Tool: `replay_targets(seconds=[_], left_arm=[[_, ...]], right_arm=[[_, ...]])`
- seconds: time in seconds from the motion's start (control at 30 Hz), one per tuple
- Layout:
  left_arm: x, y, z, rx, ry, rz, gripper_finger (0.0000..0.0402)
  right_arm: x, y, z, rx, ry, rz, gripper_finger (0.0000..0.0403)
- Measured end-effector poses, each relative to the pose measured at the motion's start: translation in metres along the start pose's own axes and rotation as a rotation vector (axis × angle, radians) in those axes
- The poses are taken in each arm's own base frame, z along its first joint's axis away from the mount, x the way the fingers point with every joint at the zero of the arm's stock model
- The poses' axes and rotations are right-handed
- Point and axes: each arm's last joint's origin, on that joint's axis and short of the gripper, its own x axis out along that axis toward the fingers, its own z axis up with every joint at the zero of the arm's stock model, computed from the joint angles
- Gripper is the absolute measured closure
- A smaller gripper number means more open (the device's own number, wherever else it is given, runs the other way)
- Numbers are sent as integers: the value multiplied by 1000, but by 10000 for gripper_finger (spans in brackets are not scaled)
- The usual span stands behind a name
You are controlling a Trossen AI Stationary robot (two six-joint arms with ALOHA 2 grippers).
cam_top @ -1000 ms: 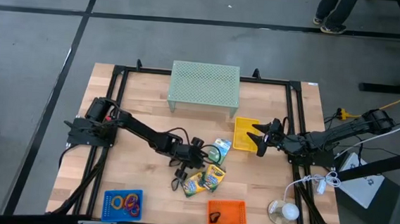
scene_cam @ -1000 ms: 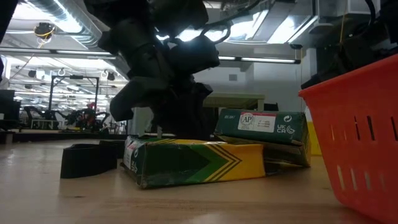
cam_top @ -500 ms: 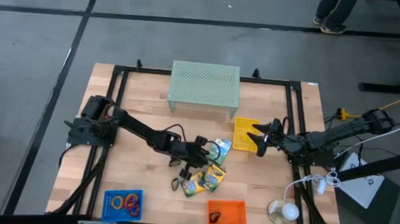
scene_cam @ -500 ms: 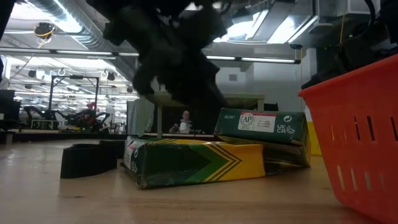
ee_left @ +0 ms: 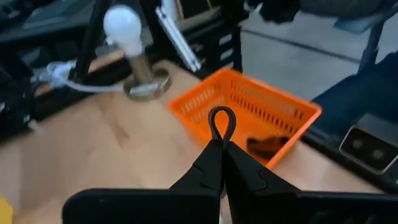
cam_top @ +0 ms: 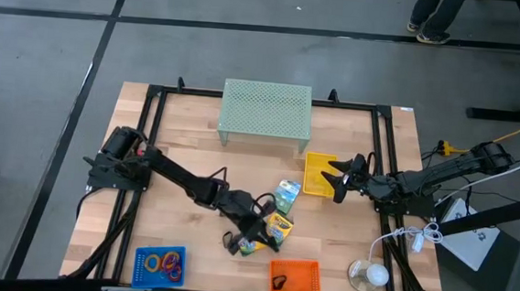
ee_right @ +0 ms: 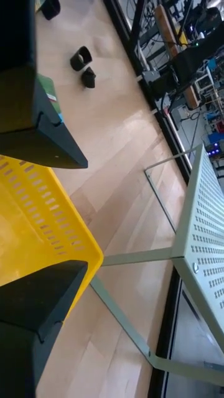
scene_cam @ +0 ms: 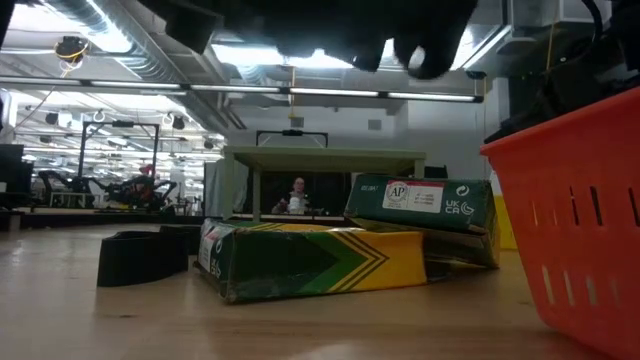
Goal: Pick & Place Office Desk Supplies
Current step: Put the black rubber band into the orange bin
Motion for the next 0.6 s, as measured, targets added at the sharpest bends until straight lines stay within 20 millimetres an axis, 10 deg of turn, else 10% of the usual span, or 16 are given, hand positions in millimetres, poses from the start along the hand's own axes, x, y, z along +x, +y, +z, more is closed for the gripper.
replay_targets(seconds=[0.6], left_arm=[[27,6,-18,-50,-81,17,398]], right_arm=[[0,0,0,19,-2,-1,147]])
